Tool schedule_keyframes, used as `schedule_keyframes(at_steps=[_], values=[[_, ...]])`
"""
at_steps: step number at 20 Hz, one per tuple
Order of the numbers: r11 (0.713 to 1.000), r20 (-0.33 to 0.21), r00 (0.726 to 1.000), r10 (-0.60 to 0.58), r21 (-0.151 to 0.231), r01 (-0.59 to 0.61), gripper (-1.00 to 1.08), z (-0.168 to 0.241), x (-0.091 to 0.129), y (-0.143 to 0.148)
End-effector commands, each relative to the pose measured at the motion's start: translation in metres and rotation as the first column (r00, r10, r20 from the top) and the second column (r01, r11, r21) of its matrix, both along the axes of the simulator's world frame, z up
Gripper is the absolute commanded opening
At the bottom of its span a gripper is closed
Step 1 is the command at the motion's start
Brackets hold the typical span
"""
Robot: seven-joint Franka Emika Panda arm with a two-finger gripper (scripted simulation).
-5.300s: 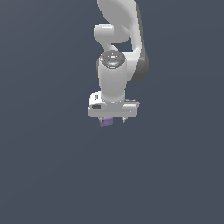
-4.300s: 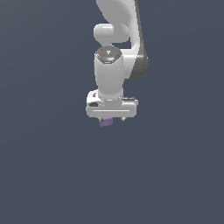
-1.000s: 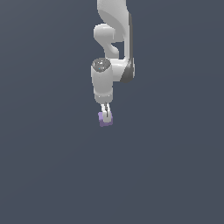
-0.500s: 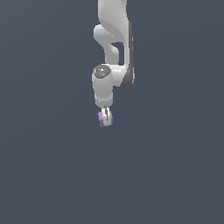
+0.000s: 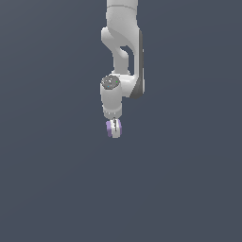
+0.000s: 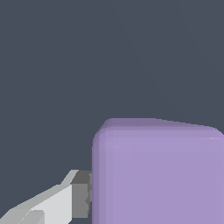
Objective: Pick up the object and move it to a goal position.
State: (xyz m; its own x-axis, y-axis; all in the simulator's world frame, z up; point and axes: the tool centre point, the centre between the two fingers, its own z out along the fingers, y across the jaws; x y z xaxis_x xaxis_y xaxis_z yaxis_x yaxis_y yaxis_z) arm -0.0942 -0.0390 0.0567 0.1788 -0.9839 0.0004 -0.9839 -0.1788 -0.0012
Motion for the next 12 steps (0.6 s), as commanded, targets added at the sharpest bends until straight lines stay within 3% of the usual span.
schedule_keyframes(at_steps=[1,12], values=[[1.000,-0.001,1.000,0.000,0.000,0.000,-1.00,-0.0012,-0.0005,-0.0001],[1.000,0.001,1.000,0.000,0.000,0.000,-1.00,0.0043,0.0013,0.0023]])
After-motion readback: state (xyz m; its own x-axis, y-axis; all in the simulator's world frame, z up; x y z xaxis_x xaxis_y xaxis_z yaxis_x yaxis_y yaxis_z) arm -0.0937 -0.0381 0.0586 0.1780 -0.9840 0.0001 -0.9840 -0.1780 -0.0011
